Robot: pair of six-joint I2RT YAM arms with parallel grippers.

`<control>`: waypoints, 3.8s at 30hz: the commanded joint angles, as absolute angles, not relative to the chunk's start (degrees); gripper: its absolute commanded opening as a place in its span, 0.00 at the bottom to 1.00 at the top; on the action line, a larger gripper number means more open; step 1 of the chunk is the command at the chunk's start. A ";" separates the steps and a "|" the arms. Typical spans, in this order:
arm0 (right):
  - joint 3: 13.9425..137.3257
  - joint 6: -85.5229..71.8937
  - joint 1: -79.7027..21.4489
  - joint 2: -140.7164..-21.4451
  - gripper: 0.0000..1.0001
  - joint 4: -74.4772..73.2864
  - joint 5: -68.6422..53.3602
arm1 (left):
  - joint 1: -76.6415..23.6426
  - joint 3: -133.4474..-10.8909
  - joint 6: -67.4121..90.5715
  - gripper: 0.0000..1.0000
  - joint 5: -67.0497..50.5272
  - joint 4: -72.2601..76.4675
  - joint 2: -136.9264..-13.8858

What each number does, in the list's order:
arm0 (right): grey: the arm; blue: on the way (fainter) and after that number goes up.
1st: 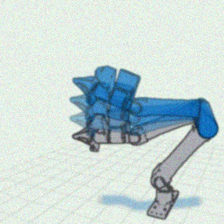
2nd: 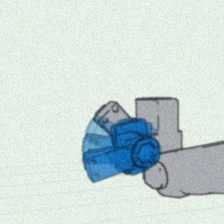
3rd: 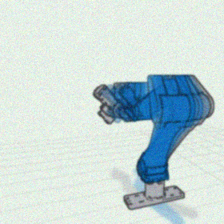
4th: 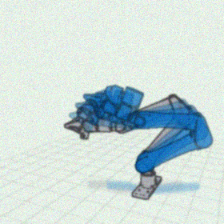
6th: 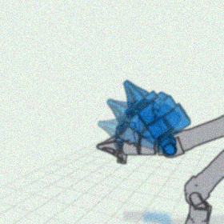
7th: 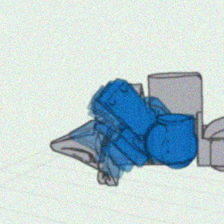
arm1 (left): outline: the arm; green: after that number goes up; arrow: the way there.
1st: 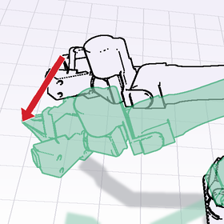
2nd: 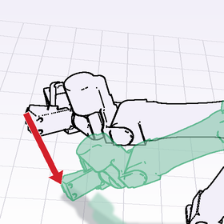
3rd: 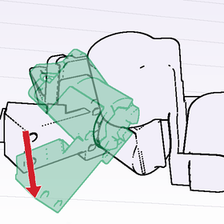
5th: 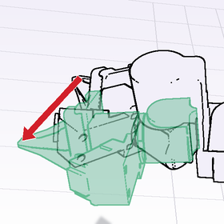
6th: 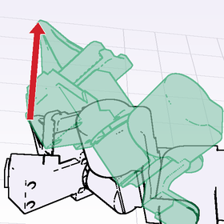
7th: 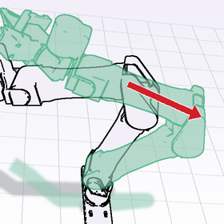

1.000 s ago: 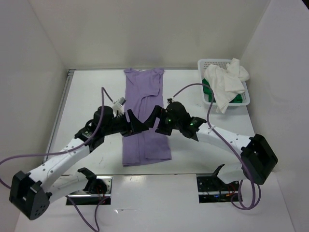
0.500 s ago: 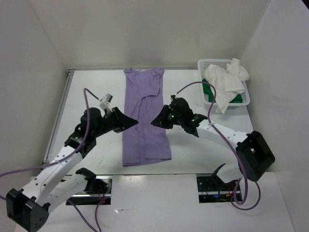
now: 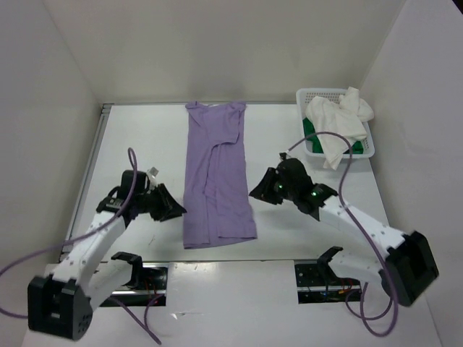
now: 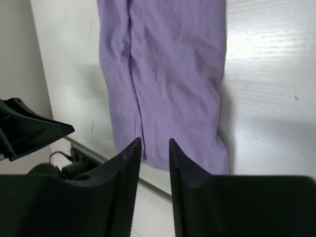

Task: Fold and stack the t-shirts
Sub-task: Pick up the rectangle-folded T-shirt from the center of the board, then fold the rectangle-folded T-shirt at the center of the board.

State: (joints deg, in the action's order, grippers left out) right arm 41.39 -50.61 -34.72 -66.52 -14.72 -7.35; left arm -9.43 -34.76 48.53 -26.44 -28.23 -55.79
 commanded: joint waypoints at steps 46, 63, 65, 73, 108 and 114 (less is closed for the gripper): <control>19.51 -56.25 -37.44 -61.44 0.50 -3.43 -17.32 | -20.92 -11.78 71.99 0.50 -10.28 -29.79 -33.57; 21.71 -54.14 -37.44 -67.32 0.51 -1.85 -17.49 | -24.35 -10.46 71.37 0.52 -12.22 -27.96 -26.98; 21.71 -54.14 -37.44 -68.19 0.50 -1.32 -17.49 | -24.87 -10.46 70.85 0.51 -12.22 -26.38 -30.05; 22.85 -53.53 -37.44 -70.22 0.48 -1.32 -17.49 | -31.20 -12.22 70.93 0.51 -8.35 -20.30 -39.28; 36.96 -56.96 -47.37 -58.52 0.00 -23.90 -12.58 | -34.63 -37.13 61.18 0.02 -17.75 -34.64 -50.69; 50.43 -45.54 -39.57 -71.80 0.00 -24.97 -10.01 | -28.32 -48.07 53.19 0.02 -16.96 -34.63 -63.10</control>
State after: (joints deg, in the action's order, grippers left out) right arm 45.50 -52.40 -44.29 -68.93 -22.57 -12.40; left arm -32.21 -44.64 58.72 -16.80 -33.67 -61.93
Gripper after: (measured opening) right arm 0.007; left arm 0.042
